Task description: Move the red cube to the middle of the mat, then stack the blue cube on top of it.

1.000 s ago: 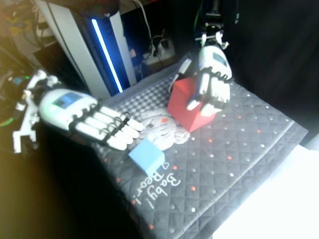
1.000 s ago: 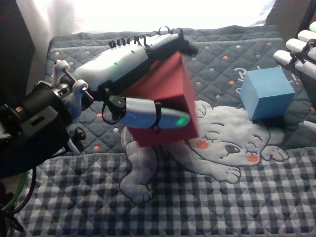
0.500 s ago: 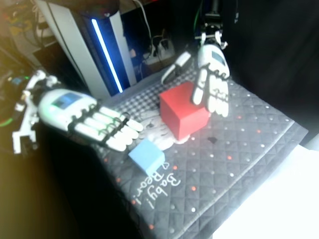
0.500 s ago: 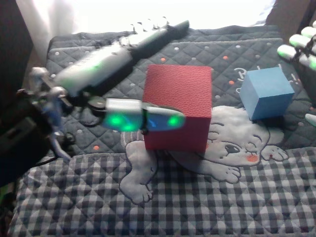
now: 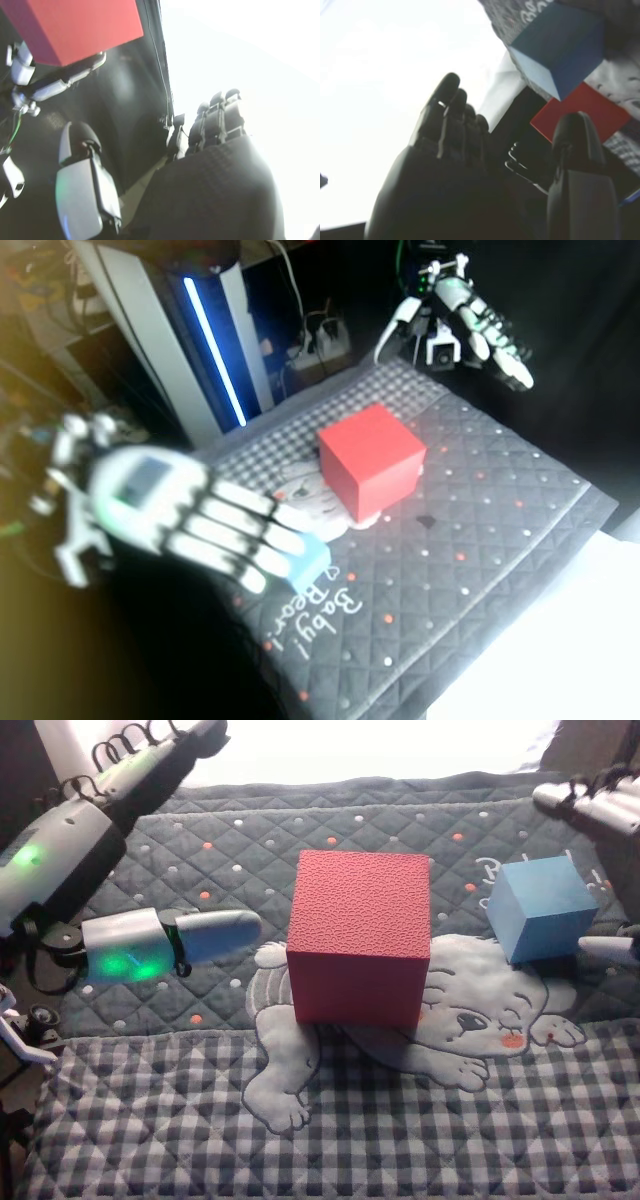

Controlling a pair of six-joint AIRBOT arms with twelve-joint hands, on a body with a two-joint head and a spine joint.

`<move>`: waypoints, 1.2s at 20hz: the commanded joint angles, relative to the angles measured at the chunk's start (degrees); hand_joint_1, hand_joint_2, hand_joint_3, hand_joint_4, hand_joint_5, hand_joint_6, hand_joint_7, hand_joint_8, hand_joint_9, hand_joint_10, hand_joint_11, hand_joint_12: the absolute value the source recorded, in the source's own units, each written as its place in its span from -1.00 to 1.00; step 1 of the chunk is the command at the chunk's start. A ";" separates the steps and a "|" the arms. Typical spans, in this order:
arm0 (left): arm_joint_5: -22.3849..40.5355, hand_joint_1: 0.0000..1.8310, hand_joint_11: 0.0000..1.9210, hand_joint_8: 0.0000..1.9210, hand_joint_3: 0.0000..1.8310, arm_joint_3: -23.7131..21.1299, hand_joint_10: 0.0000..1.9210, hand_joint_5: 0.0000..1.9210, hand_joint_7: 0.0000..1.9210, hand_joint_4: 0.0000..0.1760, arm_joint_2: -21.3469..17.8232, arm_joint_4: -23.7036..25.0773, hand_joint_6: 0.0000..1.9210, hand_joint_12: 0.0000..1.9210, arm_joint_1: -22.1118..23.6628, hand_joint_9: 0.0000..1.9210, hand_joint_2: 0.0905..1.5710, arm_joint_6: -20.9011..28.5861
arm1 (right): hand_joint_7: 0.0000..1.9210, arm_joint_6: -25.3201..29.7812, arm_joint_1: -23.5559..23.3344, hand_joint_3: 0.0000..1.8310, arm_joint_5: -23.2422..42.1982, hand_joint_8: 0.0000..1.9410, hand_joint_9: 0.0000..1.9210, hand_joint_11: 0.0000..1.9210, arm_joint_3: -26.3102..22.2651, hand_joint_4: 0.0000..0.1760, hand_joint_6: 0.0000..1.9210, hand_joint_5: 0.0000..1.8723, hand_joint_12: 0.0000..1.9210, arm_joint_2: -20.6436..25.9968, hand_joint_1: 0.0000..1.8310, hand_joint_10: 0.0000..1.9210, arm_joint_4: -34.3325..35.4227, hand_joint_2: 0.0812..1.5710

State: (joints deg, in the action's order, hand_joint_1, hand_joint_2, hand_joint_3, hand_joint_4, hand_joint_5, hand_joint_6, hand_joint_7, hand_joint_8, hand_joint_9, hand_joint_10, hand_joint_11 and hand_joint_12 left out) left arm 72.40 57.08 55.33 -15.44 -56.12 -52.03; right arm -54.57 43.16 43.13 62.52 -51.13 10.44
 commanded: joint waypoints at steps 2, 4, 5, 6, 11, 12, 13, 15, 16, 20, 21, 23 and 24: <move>9.07 -0.29 -1.00 -1.00 -0.99 -0.25 -1.00 -1.00 -1.00 0.53 -0.69 0.40 -1.00 -1.00 -0.20 -1.00 0.14 0.11 | -0.90 0.32 -1.99 -0.99 3.30 -0.99 -0.99 -1.00 1.49 -1.00 -1.00 -1.00 0.24 -0.91 0.00 -0.40 0.12 0.41; 10.59 -0.33 -1.00 -1.00 -1.00 -0.61 -1.00 -1.00 -1.00 0.67 -0.97 -0.52 -1.00 -1.00 -1.30 -1.00 0.12 0.09 | -0.90 0.32 -3.39 -1.00 -0.12 -1.00 -0.97 -1.00 3.67 -1.00 -1.00 -1.00 -0.02 -3.35 0.07 -0.51 0.29 0.42; 10.99 -0.34 -1.00 -1.00 -1.00 -0.68 -1.00 -1.00 -1.00 0.69 -1.00 -0.91 -1.00 -1.00 -1.61 -1.00 0.11 0.09 | -0.87 0.32 -3.77 -1.00 -0.84 -1.00 -0.93 -1.00 4.23 -1.00 -1.00 -0.99 -0.01 -4.05 0.07 -0.58 0.34 0.42; 11.49 -0.34 -1.00 -1.00 -1.00 -0.79 -1.00 -1.00 -1.00 0.72 -1.05 -1.39 -1.00 -1.00 -2.06 -1.00 0.11 0.09 | -0.83 0.32 -4.48 -1.00 -1.95 -1.00 -0.90 -1.00 5.06 -1.00 -1.00 -0.96 -0.01 -5.08 0.07 -0.63 0.36 0.40; 12.62 -0.30 -1.00 -1.00 -1.00 -0.92 -1.00 -1.00 -1.00 0.56 -1.09 -2.39 -1.00 -1.00 -2.99 -1.00 0.08 0.09 | 0.17 0.27 -6.64 -0.99 -3.57 0.98 0.22 0.24 5.54 -1.00 0.99 0.16 1.00 -5.46 0.58 0.99 -1.28 0.52; 12.79 -0.29 -1.00 -1.00 -1.00 -0.92 -1.00 -1.00 -1.00 0.64 -1.09 -2.47 -1.00 -1.00 -3.07 -1.00 0.09 0.09 | 0.29 0.27 -7.46 -0.98 -3.51 1.00 0.41 0.49 4.64 -1.00 1.00 0.25 1.00 -4.43 0.66 1.00 -2.63 0.53; 12.90 -0.30 -1.00 -1.00 -1.00 -0.97 -1.00 -1.00 -1.00 0.63 -1.09 -2.55 -1.00 -1.00 -3.11 -1.00 0.09 0.09 | 0.36 0.27 -8.15 -0.99 -3.34 1.00 0.50 0.60 3.79 -1.00 1.00 0.28 1.00 -3.38 0.67 1.00 -3.59 0.52; 13.32 -0.36 -1.00 -1.00 -1.00 -1.02 -1.00 -1.00 -1.00 0.48 -1.13 -2.84 -1.00 -1.00 -3.38 -1.00 0.06 0.10 | 0.35 0.31 -10.56 -0.97 -3.08 1.00 0.46 0.56 1.76 -1.00 1.00 0.26 1.00 -0.99 0.59 1.00 -6.28 0.53; 13.47 -0.33 -1.00 -1.00 -1.00 -1.04 -1.00 -1.00 -1.00 0.32 -1.19 -2.97 -1.00 -1.00 -3.52 -1.00 0.06 0.10 | 0.34 0.31 -11.35 -0.97 -3.04 1.00 0.45 0.56 0.97 -1.00 1.00 0.25 1.00 -0.13 0.56 1.00 -7.21 0.53; 14.19 -0.34 -1.00 -1.00 -1.00 -1.12 -1.00 -1.00 -1.00 0.99 -1.32 -3.73 -1.00 -1.00 -4.02 -1.00 0.10 0.10 | 0.26 10.45 -16.90 -0.15 -0.99 1.00 0.39 0.42 -0.84 -1.00 0.99 -0.10 1.00 2.90 0.52 1.00 -18.05 0.12; 14.34 -0.33 -1.00 -1.00 -1.00 -1.13 -1.00 -1.00 -1.00 1.00 -1.32 -3.91 -1.00 -1.00 -4.12 -1.00 0.10 0.10 | 0.27 12.05 -18.27 -0.36 -0.73 1.00 0.42 0.45 -0.96 -1.00 1.00 -0.26 1.00 2.91 0.66 1.00 -20.22 0.22; 14.64 -0.33 -1.00 -1.00 -1.00 -1.11 -1.00 -1.00 -1.00 0.99 -1.32 -4.40 -1.00 -1.00 -4.53 -1.00 0.08 0.09 | 0.29 14.58 -21.58 -0.70 0.44 1.00 0.46 0.51 -1.38 -1.00 0.84 -0.60 1.00 2.89 0.20 1.00 -24.74 0.59; 14.74 -0.31 -1.00 -1.00 -1.00 -1.08 -1.00 -1.00 -1.00 0.88 -1.31 -4.66 -1.00 -1.00 -4.68 -1.00 0.10 0.09 | -0.35 15.19 -23.08 -0.69 1.08 1.00 0.34 0.41 -1.72 -1.00 0.91 -0.59 1.00 2.86 0.16 1.00 -26.28 0.65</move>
State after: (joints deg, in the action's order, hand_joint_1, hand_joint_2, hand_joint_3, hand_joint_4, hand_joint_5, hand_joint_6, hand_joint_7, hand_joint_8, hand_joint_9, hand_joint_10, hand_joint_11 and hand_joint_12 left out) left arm 79.96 55.88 54.46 -20.78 -61.21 -52.31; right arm -39.66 20.73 36.99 60.84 -48.60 -16.91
